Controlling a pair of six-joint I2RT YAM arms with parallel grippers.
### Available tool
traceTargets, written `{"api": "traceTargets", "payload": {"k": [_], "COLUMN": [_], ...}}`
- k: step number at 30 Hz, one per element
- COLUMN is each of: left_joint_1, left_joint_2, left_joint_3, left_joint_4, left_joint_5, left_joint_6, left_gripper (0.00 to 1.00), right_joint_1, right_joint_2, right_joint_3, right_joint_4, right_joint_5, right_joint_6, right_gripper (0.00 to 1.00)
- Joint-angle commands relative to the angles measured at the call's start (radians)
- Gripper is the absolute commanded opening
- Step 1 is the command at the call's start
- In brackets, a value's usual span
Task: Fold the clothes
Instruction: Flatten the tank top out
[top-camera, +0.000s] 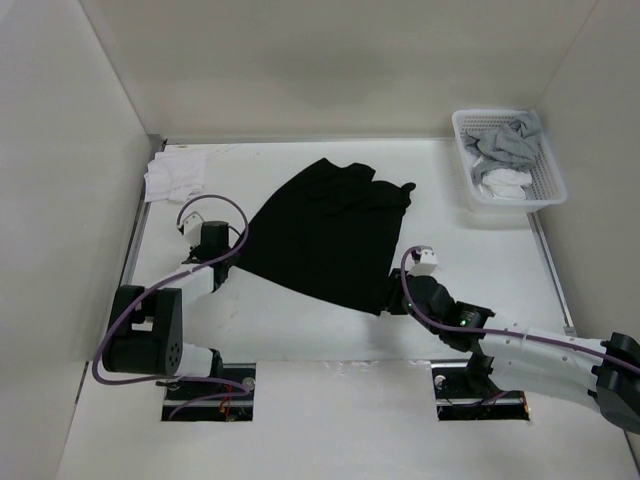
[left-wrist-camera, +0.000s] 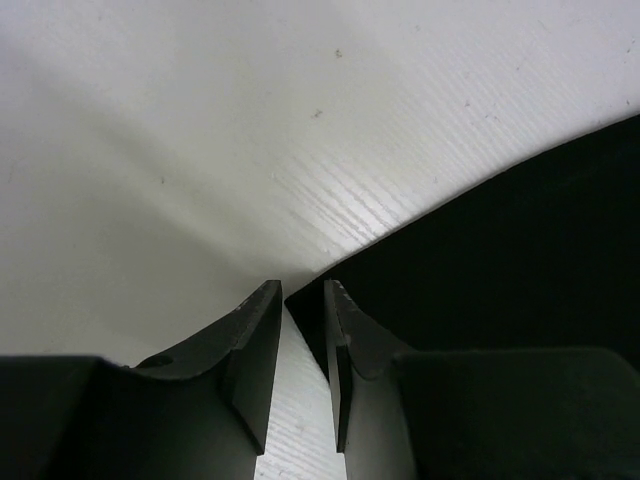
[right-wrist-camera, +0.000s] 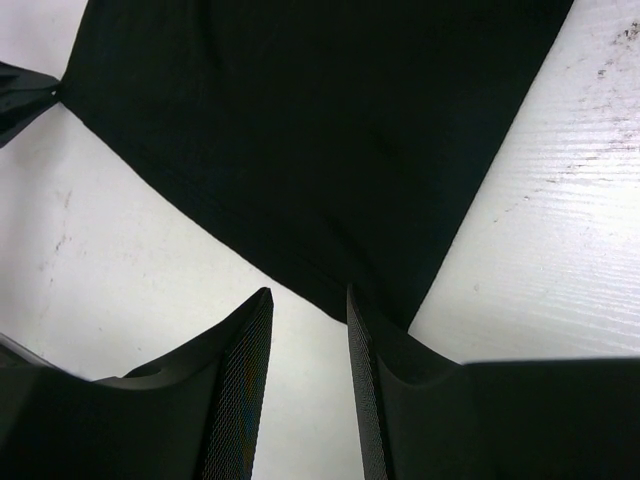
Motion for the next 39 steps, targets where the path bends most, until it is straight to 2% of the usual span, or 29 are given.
{"api": "traceTargets", "payload": {"k": [1, 6, 12, 15, 18, 21, 27, 35, 39], "left_joint_1": [-0.013, -0.025, -0.019, -0.025, -0.039, -0.071, -0.131, -0.132, -0.126], "left_joint_2": [0.052, 0.059, 0.032, -0.043, -0.144, -0.253, -0.413, -0.438, -0.442], "left_joint_3": [0.029, 0.037, 0.029, 0.018, -0.002, -0.041, -0.138, -0.149, -0.155], "left_joint_4": [-0.066, -0.075, -0.091, -0.111, -0.135, -0.183, -0.230, -0.212, -0.198], "left_joint_5": [0.013, 0.010, 0.013, 0.009, 0.013, 0.016, 0.019, 0.056, 0.067], "left_joint_6": [0.030, 0.033, 0.027, 0.016, 0.005, -0.028, -0.082, -0.056, -0.053], "left_gripper": [0.23, 0.22, 0.06, 0.02, 0.02, 0.01, 0.01, 0.02, 0.02], "right_joint_1": [-0.005, -0.005, -0.005, -0.014, -0.011, -0.001, 0.056, 0.055, 0.050], "right_joint_2": [-0.006, -0.008, -0.025, -0.025, -0.008, 0.013, 0.090, 0.127, 0.159], "right_joint_3": [0.002, -0.004, -0.018, -0.038, -0.055, -0.059, -0.012, 0.020, 0.033], "right_joint_4": [0.067, 0.072, 0.075, 0.058, 0.004, -0.068, -0.184, -0.209, -0.180], "right_joint_5": [0.004, 0.004, 0.004, 0.004, 0.009, 0.024, 0.072, 0.080, 0.049], "right_joint_6": [-0.019, -0.030, -0.030, -0.007, 0.059, 0.119, 0.212, 0.234, 0.229], "right_gripper": [0.40, 0.41, 0.44, 0.45, 0.45, 0.49, 0.49, 0.46, 0.39]}}
